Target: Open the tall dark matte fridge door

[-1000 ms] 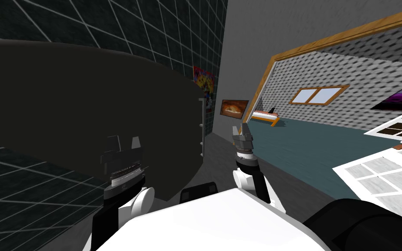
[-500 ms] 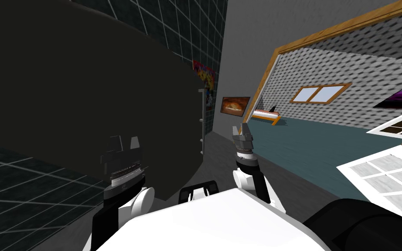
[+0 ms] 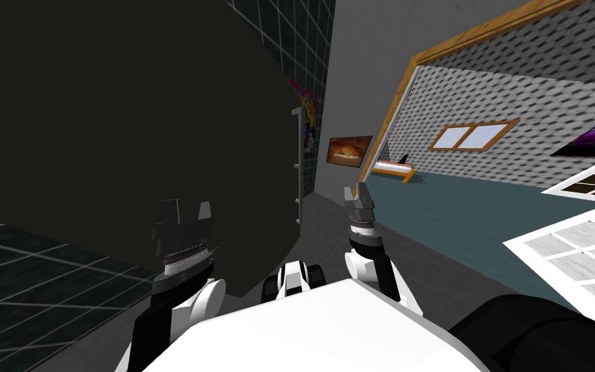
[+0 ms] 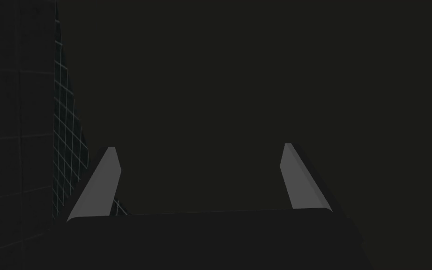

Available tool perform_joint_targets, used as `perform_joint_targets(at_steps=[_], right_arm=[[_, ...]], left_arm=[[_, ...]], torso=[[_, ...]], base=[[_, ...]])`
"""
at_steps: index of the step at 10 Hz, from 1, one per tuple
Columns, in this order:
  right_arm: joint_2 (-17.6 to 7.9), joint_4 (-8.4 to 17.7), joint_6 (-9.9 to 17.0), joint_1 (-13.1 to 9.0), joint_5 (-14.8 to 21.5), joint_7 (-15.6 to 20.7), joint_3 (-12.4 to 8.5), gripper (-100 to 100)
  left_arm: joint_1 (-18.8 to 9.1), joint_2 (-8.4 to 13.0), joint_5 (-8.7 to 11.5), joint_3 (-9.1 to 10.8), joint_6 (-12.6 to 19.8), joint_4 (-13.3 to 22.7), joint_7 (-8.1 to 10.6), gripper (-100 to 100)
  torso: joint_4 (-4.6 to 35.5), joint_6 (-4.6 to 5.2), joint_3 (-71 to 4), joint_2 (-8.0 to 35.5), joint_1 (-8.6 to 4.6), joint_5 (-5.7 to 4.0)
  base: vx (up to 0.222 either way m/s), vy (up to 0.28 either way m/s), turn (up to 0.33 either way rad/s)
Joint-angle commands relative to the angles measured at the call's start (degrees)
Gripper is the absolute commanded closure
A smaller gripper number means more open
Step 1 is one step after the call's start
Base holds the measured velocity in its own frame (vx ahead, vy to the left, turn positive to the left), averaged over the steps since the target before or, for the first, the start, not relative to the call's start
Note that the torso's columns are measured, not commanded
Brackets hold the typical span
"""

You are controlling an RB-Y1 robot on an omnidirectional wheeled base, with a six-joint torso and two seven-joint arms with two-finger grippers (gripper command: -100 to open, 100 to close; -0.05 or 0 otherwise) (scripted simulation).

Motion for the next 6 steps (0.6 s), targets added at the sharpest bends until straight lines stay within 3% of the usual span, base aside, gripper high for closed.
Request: perform_joint_targets(at_steps=[1, 6], right_arm=[[0.00, 0.00, 0.00, 0.00, 0.00, 0.00, 0.00, 0], [0.00, 0.00, 0.00, 0.00, 0.00, 0.00, 0.00, 0]], left_arm=[[-0.46, 3.43, -0.03, 0.28, 1.79, -0.55, -0.18, -100], [-2.77, 9.64, -0.04, 1.94, 9.65, -2.09, -0.85, -100]], torso=[[0.16, -0.01, -0.25, 0.15, 0.02, 0.00], [0.23, 0.00, -0.31, 0.21, 0.01, 0.00]], base=[[0.000, -0.017, -0.045], [0.008, -0.037, -0.083]])
